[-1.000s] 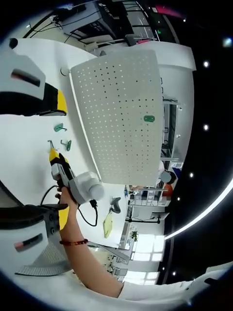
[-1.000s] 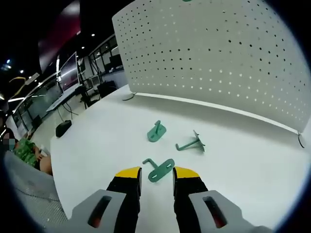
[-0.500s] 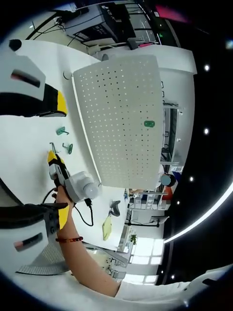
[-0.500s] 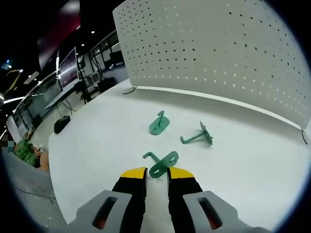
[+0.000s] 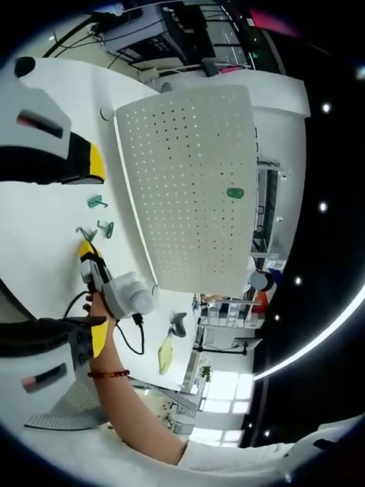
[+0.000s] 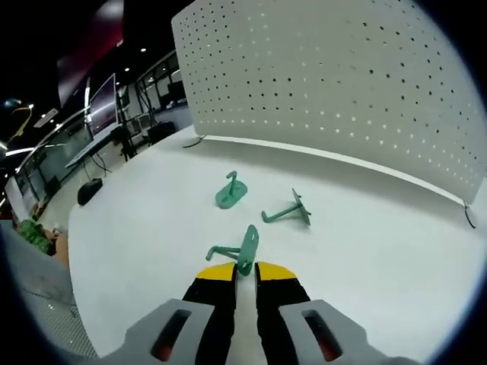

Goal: Insert the hook assembly into the mounting plate slot until the hook locks in place.

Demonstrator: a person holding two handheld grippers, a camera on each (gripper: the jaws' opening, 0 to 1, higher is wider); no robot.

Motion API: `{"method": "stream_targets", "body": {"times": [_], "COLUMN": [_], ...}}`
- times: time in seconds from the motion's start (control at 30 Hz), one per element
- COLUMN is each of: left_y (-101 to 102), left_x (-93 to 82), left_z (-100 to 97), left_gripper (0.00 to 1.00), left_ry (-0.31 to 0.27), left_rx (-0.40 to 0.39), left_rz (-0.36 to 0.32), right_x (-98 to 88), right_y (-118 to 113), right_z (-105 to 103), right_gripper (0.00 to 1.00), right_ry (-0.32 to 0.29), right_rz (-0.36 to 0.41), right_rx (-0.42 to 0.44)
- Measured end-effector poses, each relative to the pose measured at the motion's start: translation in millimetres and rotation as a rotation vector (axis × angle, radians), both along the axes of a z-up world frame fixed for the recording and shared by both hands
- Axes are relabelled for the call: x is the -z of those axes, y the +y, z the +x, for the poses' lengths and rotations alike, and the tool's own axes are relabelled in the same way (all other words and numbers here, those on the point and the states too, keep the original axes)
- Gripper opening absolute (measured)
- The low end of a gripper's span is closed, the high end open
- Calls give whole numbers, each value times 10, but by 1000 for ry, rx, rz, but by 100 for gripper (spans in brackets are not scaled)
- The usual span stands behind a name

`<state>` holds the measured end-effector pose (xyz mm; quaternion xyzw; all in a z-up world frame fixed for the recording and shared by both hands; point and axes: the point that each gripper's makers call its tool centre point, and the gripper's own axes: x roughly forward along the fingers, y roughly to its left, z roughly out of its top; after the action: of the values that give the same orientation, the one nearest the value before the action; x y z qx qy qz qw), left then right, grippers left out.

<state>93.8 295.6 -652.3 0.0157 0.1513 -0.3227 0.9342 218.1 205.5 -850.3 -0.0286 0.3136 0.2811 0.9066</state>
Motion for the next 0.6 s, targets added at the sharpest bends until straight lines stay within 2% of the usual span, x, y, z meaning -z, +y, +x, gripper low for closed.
{"method": "stream_targets", "body": {"times": [0.13,0.4,0.6], "left_y": [16,23,9], "left_x": [-6,6,9], "left_z": [14,16,12], "left_gripper": [72,72,71], "left_ry": [-2,-2,-1], "left_rx": [-1,1,14], "left_rz": [-3,-6,-9], "right_x": [-47,-136,-198], "right_y": [27,48,26], "right_z": [31,31,-23], "right_gripper": [1,1,0], "right_ry": [-27,-32,23], "right_rz": [6,13,43], "right_rx": [-13,-15,-8]}}
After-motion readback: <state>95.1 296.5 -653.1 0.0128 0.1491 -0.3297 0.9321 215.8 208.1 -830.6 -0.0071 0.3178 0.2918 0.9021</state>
